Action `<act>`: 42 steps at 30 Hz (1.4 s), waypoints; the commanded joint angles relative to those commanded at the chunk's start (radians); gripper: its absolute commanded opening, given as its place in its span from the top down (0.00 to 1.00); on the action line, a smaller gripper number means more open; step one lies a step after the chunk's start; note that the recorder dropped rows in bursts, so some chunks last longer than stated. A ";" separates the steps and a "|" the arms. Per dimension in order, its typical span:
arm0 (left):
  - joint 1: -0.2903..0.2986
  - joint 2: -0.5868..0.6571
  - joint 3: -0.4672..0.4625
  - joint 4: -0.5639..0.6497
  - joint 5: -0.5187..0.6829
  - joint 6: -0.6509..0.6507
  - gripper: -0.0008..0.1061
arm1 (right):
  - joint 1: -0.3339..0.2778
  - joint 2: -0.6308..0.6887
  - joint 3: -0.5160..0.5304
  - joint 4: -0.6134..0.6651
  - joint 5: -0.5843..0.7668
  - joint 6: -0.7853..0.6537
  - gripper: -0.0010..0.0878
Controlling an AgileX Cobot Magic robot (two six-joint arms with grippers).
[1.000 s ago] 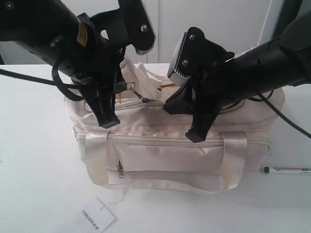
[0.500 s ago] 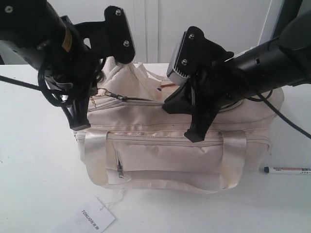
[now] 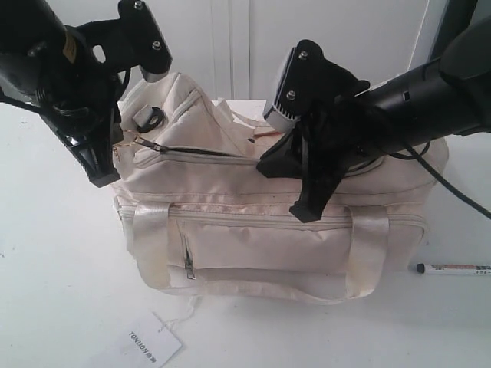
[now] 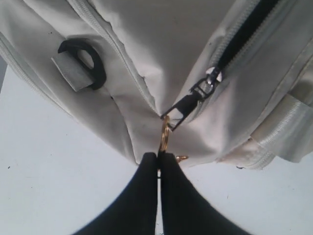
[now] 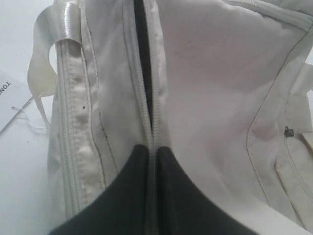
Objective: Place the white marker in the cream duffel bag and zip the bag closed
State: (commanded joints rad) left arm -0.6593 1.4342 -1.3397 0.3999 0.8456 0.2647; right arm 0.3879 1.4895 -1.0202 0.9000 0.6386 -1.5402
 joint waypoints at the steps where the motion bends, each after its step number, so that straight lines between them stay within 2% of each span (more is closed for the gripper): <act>1: 0.000 0.000 0.000 0.000 0.002 0.000 0.99 | 0.000 0.000 0.000 0.000 0.000 0.000 0.99; 10: 0.000 0.004 0.000 0.015 0.017 0.000 0.99 | 0.000 0.000 0.000 -0.002 -0.005 0.000 0.99; 15: 0.000 0.004 0.000 0.064 0.056 0.000 0.99 | 0.000 0.000 0.000 -0.002 -0.020 0.000 0.99; 18: 0.029 0.004 0.000 0.061 0.056 0.000 0.99 | 0.000 -0.011 0.000 -0.002 -0.034 0.012 0.99; 22: 0.103 0.004 0.000 0.050 0.039 0.000 0.99 | 0.000 -0.042 0.000 -0.004 -0.082 0.046 0.99; 27: 0.145 0.004 0.000 0.048 0.016 0.000 0.99 | 0.000 -0.042 0.000 -0.020 -0.085 0.046 0.99; 30: 0.168 0.010 0.000 0.042 -0.010 0.000 0.99 | 0.000 -0.042 0.000 -0.074 -0.069 0.049 0.99; 42: 0.183 0.067 0.000 0.028 -0.064 0.000 0.99 | 0.000 -0.042 0.000 -0.142 -0.036 0.055 0.99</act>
State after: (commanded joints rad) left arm -0.4767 1.5015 -1.3397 0.4280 0.7819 0.2647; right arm 0.3879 1.4479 -1.0202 0.7577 0.6026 -1.4849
